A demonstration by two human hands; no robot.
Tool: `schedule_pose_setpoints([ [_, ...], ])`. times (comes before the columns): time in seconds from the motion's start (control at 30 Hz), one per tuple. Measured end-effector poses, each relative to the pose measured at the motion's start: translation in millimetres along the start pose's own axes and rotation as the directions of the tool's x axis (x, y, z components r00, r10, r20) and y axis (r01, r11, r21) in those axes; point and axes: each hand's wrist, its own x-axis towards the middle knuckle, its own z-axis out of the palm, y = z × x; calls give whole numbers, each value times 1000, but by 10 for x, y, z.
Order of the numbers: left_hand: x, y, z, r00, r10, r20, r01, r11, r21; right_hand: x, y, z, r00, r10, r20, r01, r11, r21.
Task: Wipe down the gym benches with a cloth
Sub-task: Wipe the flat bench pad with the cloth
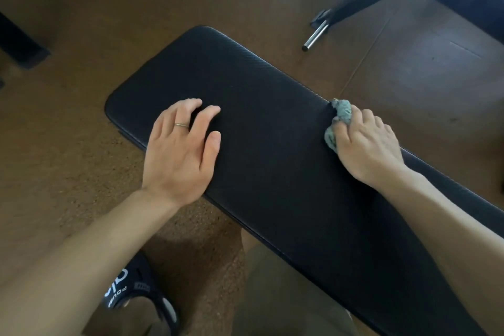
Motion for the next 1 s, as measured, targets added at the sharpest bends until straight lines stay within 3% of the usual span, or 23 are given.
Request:
schedule_pose_setpoints([
  [0.23,0,-15,-17,999,9,32,-10,999,30,788,-1497,202,977,-203,-73,199,978,-54],
  [0.4,75,-104,-63,999,-11,50,11,1000,3,381,-1172,209,924,-375,-78,371,927,-65],
  [0.5,271,-462,-126,969,-246,-23,246,969,-20,-239,-911,305,886,-463,-19,459,883,-97],
  [0.6,404,-668,-120,884,-467,-28,459,877,-141,-505,-881,362,873,-487,23,486,864,-130],
  [0.8,404,-627,-30,852,-500,-156,460,857,-231,213,-1355,305,828,-558,-45,551,827,-112],
  [1.0,402,-655,-27,856,-497,-142,453,853,-259,931,-2067,227,895,-445,10,444,892,-78],
])
